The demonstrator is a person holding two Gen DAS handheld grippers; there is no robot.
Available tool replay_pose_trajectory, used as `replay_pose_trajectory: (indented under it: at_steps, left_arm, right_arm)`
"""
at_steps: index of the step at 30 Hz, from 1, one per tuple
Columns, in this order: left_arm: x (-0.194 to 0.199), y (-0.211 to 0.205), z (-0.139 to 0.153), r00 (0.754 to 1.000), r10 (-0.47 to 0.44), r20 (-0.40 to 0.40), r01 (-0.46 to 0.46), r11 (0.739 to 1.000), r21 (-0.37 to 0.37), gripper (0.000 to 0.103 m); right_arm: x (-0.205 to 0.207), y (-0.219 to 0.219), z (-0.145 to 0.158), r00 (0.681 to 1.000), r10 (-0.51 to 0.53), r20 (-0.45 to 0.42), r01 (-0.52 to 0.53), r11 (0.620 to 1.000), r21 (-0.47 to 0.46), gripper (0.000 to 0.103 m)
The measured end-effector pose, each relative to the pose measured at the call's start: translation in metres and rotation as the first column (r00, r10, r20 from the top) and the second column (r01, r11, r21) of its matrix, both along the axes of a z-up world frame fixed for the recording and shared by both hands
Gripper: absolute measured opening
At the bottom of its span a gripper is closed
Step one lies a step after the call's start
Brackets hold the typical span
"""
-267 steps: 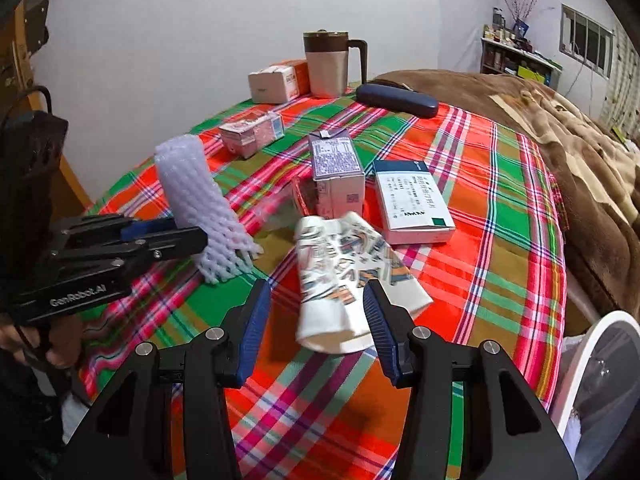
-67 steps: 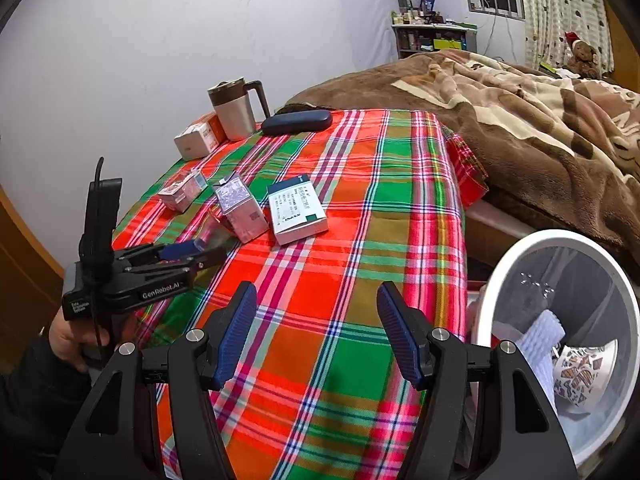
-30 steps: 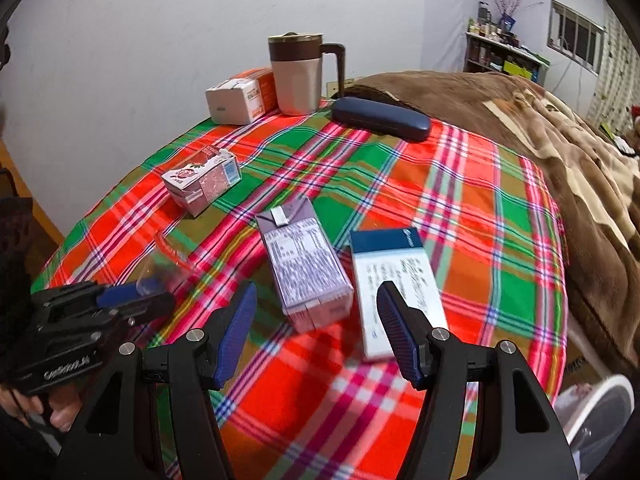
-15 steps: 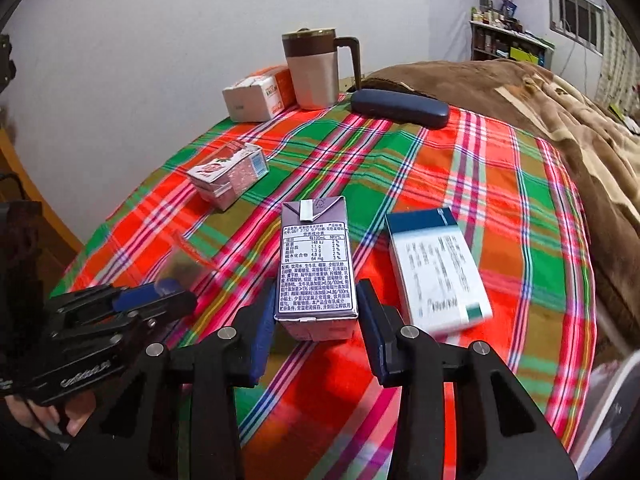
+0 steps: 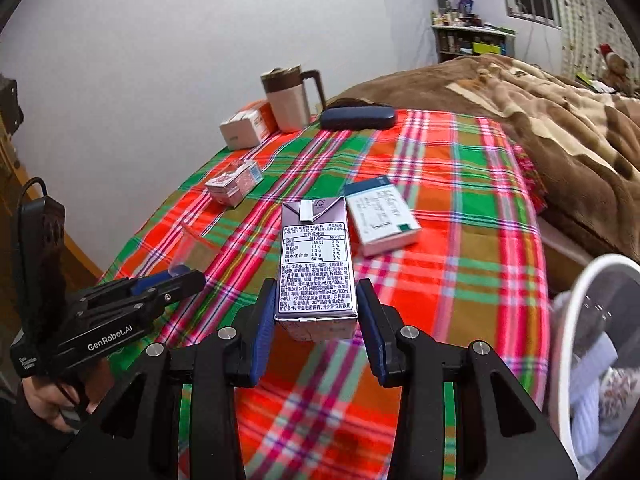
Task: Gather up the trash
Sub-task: 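Carry the plastic cup and purple carton over the white bin with both grippers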
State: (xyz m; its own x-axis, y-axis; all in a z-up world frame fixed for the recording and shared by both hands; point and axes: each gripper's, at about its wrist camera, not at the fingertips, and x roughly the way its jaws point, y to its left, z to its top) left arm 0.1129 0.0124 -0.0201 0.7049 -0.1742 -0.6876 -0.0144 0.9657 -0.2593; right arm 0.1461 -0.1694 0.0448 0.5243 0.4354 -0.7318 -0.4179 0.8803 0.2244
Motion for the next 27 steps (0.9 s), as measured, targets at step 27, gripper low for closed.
replay_pose_trajectory:
  at_steps: [27]
  left_arm:
    - [0.007, -0.113, 0.021, 0.975, -0.220, 0.025, 0.219, 0.975, 0.029, 0.027]
  right_arm:
    - [-0.025, -0.103, 0.009, 0.973, -0.226, 0.045, 0.223, 0.973, 0.066, 0.041]
